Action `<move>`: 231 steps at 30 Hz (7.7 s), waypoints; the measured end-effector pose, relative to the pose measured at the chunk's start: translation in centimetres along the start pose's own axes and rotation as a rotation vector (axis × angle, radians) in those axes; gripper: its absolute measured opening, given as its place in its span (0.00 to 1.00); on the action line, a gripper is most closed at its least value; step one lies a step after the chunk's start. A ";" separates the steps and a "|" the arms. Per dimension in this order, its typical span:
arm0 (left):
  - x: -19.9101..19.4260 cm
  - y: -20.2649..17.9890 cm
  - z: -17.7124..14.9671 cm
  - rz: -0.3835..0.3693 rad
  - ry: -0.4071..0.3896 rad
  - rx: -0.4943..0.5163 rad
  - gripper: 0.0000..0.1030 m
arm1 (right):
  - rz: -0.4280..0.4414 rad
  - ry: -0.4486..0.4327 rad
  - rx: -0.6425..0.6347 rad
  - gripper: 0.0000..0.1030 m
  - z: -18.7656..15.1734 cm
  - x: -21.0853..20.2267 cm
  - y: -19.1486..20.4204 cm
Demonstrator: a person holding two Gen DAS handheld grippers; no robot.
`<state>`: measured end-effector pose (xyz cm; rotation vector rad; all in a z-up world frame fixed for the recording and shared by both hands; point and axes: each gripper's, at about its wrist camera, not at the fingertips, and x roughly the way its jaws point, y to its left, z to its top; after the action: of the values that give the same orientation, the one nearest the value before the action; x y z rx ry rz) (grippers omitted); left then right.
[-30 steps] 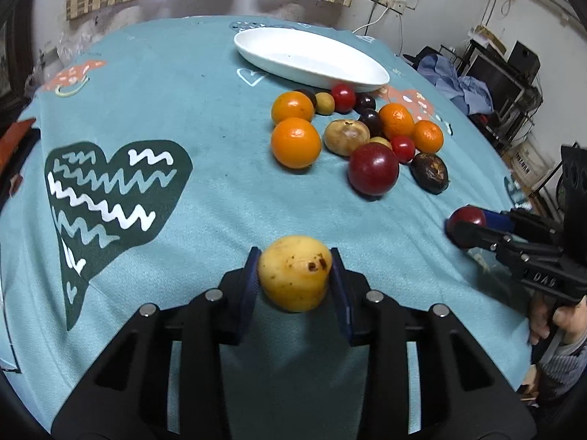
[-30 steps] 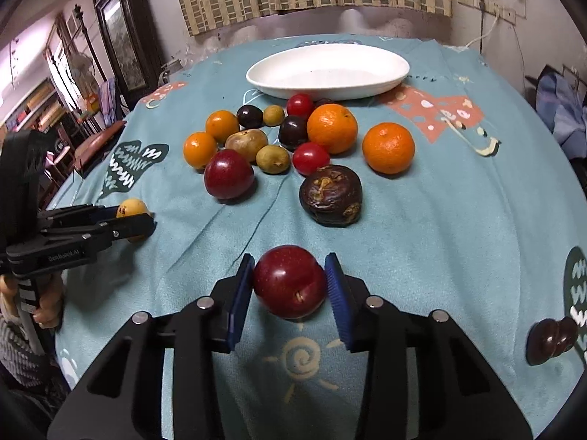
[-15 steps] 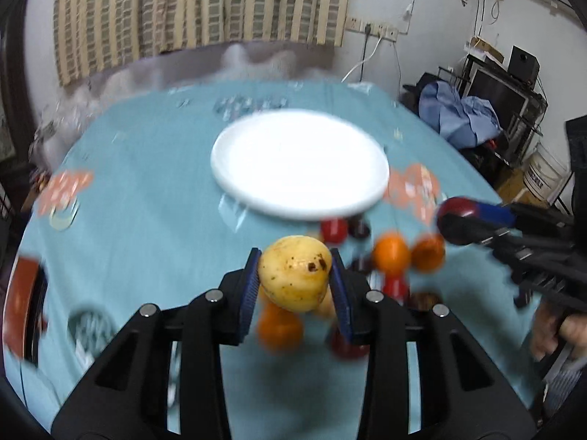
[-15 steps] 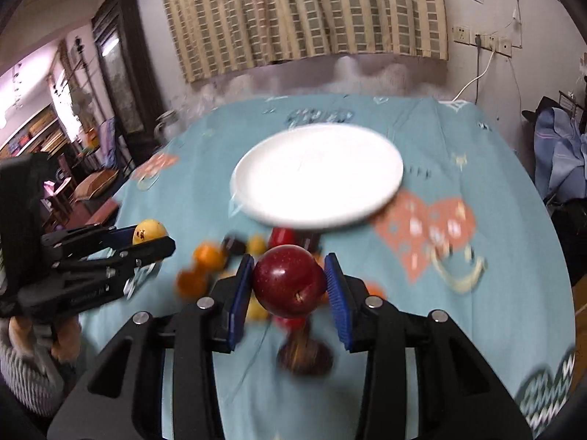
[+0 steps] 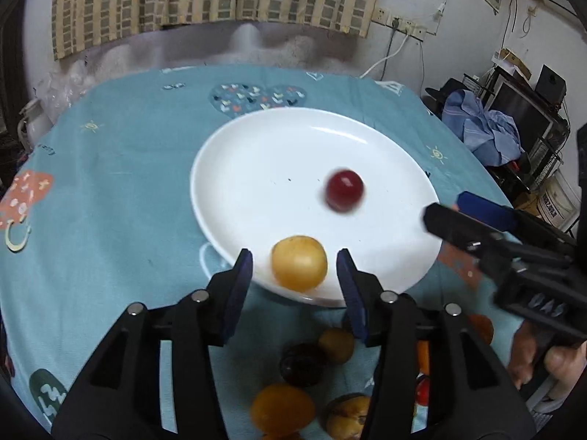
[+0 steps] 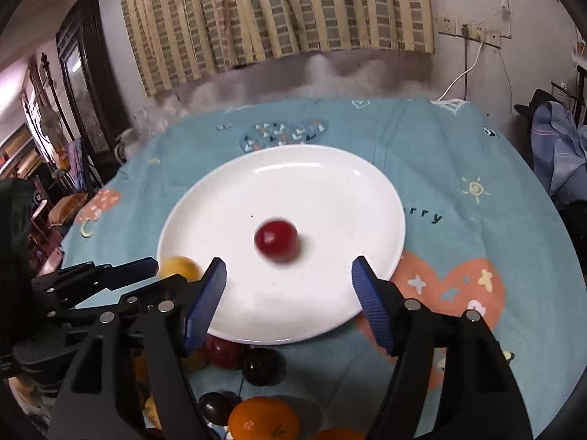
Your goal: Organize fruits
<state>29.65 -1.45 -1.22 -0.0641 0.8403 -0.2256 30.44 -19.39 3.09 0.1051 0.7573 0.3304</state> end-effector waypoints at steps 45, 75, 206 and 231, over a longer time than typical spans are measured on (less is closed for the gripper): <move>-3.8 -0.5 -11.6 0.059 0.071 0.093 0.38 | -0.014 0.103 -0.009 0.98 -12.9 -7.8 1.3; -6.0 -0.2 -7.5 0.102 -0.015 0.068 0.38 | 0.009 0.029 -0.084 0.43 -7.2 -8.7 1.3; -5.1 -0.5 -8.2 0.191 -0.104 0.052 0.76 | 0.067 -0.062 0.258 0.68 -7.7 -7.8 -3.0; -0.1 -0.6 -7.7 0.076 0.049 0.031 0.33 | 0.023 -0.008 0.165 0.68 -8.0 -6.5 -1.2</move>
<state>23.77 -1.75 -6.17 0.0023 0.8865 -0.1696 20.79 -22.87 1.31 0.2706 0.7751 0.2889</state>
